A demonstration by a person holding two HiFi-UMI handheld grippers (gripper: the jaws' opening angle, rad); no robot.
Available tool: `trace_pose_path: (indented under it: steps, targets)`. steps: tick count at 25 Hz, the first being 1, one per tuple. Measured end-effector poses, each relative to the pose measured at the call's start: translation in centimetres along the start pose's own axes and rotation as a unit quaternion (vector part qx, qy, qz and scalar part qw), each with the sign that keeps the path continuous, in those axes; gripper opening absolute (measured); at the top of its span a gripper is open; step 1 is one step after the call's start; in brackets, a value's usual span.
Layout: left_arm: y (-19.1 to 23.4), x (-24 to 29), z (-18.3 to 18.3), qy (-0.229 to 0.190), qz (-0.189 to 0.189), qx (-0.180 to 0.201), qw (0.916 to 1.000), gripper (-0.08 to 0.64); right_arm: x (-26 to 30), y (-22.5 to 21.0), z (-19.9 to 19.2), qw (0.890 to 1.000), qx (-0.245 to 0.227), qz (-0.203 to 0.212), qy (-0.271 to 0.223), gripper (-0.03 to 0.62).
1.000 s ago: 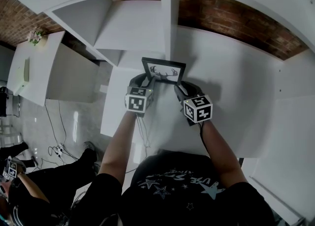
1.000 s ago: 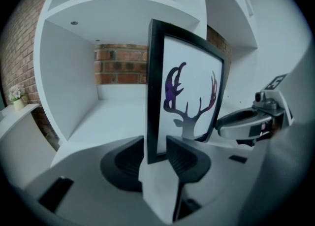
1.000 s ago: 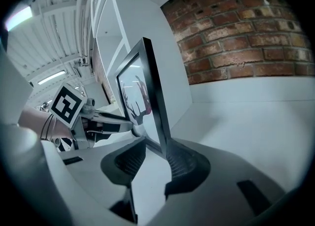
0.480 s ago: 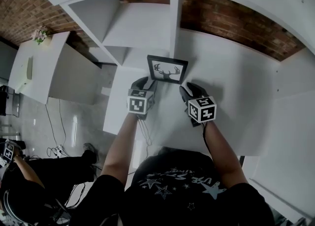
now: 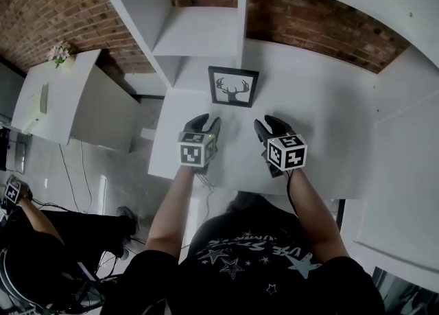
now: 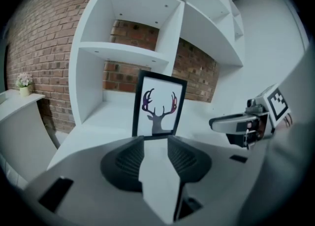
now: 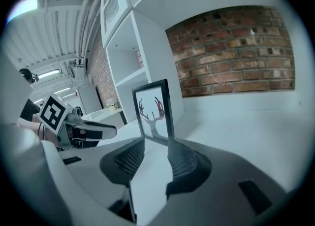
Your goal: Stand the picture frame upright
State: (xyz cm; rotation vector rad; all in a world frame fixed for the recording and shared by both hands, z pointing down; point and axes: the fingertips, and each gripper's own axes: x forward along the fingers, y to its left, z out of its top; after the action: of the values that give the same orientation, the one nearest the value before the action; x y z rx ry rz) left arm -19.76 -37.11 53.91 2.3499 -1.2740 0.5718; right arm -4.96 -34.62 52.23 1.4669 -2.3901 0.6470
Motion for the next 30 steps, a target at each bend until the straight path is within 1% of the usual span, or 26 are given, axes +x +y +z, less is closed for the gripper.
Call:
trace_pose_path:
  steps: [3, 7, 9, 13, 16, 18, 20, 24, 28, 30]
  targets:
    - [-1.1, -1.5, -1.0, -0.007, -0.007, -0.004, 1.0000, 0.143, -2.2, 0.8, -0.3, 1.000, 0.002, -0.010, -0.011, 0.138]
    - [-3.5, -3.2, -2.2, -0.023, -0.026, -0.010, 0.9993, 0.141, -5.6, 1.3, -1.8, 0.999, 0.016, -0.029, -0.021, 0.138]
    - [-4.4, -3.8, -2.5, -0.030, -0.033, -0.007, 0.9990, 0.120, -6.9, 1.4, -2.4, 0.999, 0.027, -0.037, -0.029, 0.137]
    - [-6.2, -4.9, -3.7, -0.024, -0.043, 0.000, 0.9988, 0.097, -9.1, 1.6, -4.1, 0.998, 0.040, -0.048, -0.027, 0.133]
    - [-7.3, -5.6, -3.6, -0.030, -0.044, 0.002, 0.9986, 0.086, -9.9, 1.3, -4.0, 0.997, 0.049, -0.051, -0.035, 0.120]
    - [-8.1, -6.2, -3.8, -0.029, -0.042, 0.004, 0.9987, 0.068, -10.1, 1.5, -4.0, 0.996, 0.058, -0.045, -0.041, 0.110]
    - [-9.2, -6.8, -3.8, -0.028, -0.041, 0.010, 0.9987, 0.054, -10.3, 1.6, -3.6, 0.997, 0.057, -0.034, -0.046, 0.084]
    - [-11.0, -7.7, -2.9, -0.044, -0.025, 0.026, 0.9984, 0.038, -10.3, 1.5, -2.9, 0.997, 0.062, -0.005, -0.052, 0.054]
    - [-13.3, -8.1, -2.7, -0.049, -0.004, 0.010, 0.9987, 0.034, -11.9, 1.2, -2.9, 0.998, 0.036, 0.029, -0.049, 0.034]
    - [-14.7, -8.3, -2.6, -0.053, 0.006, 0.009, 0.9985, 0.034, -12.8, 0.7, -3.0, 0.997, 0.031, 0.045, -0.049, 0.028]
